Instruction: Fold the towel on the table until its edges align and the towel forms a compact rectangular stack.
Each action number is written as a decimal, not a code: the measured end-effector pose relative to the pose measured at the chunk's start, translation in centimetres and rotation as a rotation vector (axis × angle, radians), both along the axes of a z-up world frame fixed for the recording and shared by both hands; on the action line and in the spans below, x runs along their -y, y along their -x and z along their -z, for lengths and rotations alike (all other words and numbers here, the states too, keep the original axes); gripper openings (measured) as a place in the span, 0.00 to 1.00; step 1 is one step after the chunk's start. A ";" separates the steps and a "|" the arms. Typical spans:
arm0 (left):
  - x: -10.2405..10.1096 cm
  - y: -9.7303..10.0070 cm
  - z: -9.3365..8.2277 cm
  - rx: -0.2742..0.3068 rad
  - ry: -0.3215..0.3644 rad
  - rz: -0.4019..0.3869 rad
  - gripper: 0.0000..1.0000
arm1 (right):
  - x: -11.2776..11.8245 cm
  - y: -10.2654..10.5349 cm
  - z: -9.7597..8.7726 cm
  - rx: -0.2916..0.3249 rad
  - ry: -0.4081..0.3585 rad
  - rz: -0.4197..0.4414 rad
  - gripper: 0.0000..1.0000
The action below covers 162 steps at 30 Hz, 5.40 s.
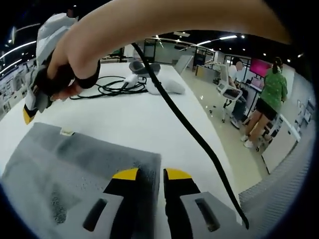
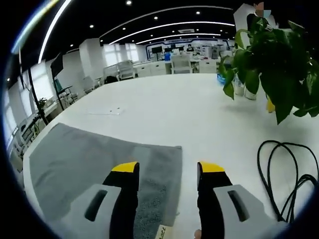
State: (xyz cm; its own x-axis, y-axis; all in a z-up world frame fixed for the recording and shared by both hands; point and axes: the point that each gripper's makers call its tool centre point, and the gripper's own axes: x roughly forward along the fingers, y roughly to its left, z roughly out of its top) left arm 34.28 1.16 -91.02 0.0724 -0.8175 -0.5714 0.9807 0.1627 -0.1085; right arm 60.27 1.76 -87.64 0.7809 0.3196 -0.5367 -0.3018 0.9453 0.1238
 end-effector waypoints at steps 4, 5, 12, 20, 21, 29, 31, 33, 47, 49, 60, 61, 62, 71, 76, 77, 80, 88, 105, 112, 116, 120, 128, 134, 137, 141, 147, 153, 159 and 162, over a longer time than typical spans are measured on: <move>0.0 -0.2 0.1 0.032 0.016 0.000 0.14 | -0.5 -0.3 0.8 -0.012 0.002 -0.007 0.46; 0.0 -0.2 0.1 0.047 0.021 -0.001 0.13 | -0.6 -0.3 0.9 -0.014 0.003 -0.009 0.46; 0.0 -0.2 0.1 0.108 -0.001 0.023 0.13 | -1.3 -0.3 1.6 -0.026 0.036 -0.053 0.46; 0.2 0.3 0.2 0.172 -0.028 0.039 0.03 | -0.8 -0.8 2.4 -0.032 0.128 -0.072 0.41; 0.2 0.4 0.2 0.178 -0.031 0.039 0.03 | -0.6 -1.0 2.5 -0.033 0.134 -0.062 0.41; 0.2 0.2 0.2 0.163 -0.023 0.039 0.03 | -0.2 -1.1 3.5 -0.044 0.113 -0.025 0.33; 0.2 0.3 0.2 0.162 -0.019 0.039 0.03 | 0.0 -1.0 3.5 -0.034 0.119 -0.025 0.31; 0.2 0.3 0.2 0.159 -0.015 0.037 0.03 | -0.1 -1.0 3.5 -0.012 0.119 -0.030 0.30; 0.2 0.2 0.1 0.143 -0.008 0.034 0.03 | -1.6 -0.6 2.9 0.019 0.068 -0.083 0.02; 0.2 0.3 0.1 0.149 -0.009 0.051 0.03 | -1.6 -0.6 2.9 0.018 0.055 -0.076 0.02; 0.2 0.1 0.1 0.089 0.012 0.048 0.02 | -1.7 -0.7 3.0 0.072 0.052 -0.092 0.02; 0.2 0.2 0.1 0.102 -0.001 0.055 0.02 | -1.6 -0.7 3.0 0.074 0.030 -0.076 0.02; 0.3 0.3 0.1 0.101 -0.001 0.052 0.02 | -1.6 -0.7 3.0 0.075 0.020 -0.070 0.02; -0.1 -0.3 0.1 -0.060 0.039 -0.002 0.02 | -1.5 -1.0 3.1 0.048 0.063 -0.051 0.02; -0.7 0.0 -0.1 -0.043 0.029 -0.004 0.02 | -1.8 -0.9 2.5 0.032 -0.048 0.004 0.02; -0.9 0.0 -0.2 -0.042 0.032 -0.006 0.02 | -1.8 -0.9 2.4 0.031 -0.048 -0.003 0.02; -1.0 -0.1 -1.1 -0.026 0.044 -0.008 0.02 | -1.9 -0.9 1.4 0.037 -0.068 -0.015 0.02; -2.5 0.0 -3.6 0.065 0.043 0.020 0.02 | -3.3 0.3 -1.7 0.026 -0.187 -0.017 0.02; -7.0 -0.2 -8.9 0.119 0.116 -0.094 0.02 | -6.2 1.0 -9.7 0.086 -0.329 -0.035 0.02; -9.3 0.5 -11.3 0.142 0.155 -0.139 0.02 | -8.8 1.3 -12.2 0.097 -0.361 -0.081 0.02; -11.0 0.9 -13.2 0.134 0.202 -0.172 0.02 | -10.1 1.3 -13.5 0.105 -0.386 -0.097 0.02; -13.0 1.0 -14.5 0.128 0.234 -0.207 0.02 | -11.6 1.1 -14.8 0.108 -0.416 -0.113 0.02; -16.4 1.1 -16.7 0.144 0.278 -0.282 0.02 | -14.6 1.4 -17.0 0.111 -0.449 -0.163 0.02; -18.5 0.9 -18.4 0.170 0.297 -0.331 0.02 | -16.7 1.3 -18.6 0.123 -0.478 -0.181 0.02; -19.5 0.7 -19.1 0.185 0.306 -0.350 0.02 | -17.8 1.3 -19.4 0.128 -0.491 -0.189 0.02; -21.1 0.2 -19.8 0.205 0.317 -0.402 0.02 | -19.2 1.3 -20.2 0.141 -0.464 -0.213 0.02; -23.4 0.5 -21.1 0.245 0.337 -0.454 0.02 | -21.5 1.2 -21.9 0.156 -0.468 -0.244 0.02; -25.9 0.7 -22.2 0.281 0.345 -0.493 0.02 | -24.2 1.5 -22.8 0.154 -0.479 -0.276 0.02; -29.1 0.6 -23.2 0.302 0.369 -0.570 0.02 | -26.6 1.7 -23.8 0.149 -0.498 -0.290 0.02; -30.9 0.4 -23.4 0.305 0.372 -0.611 0.02 | -27.8 1.7 -24.0 0.144 -0.491 -0.300 0.02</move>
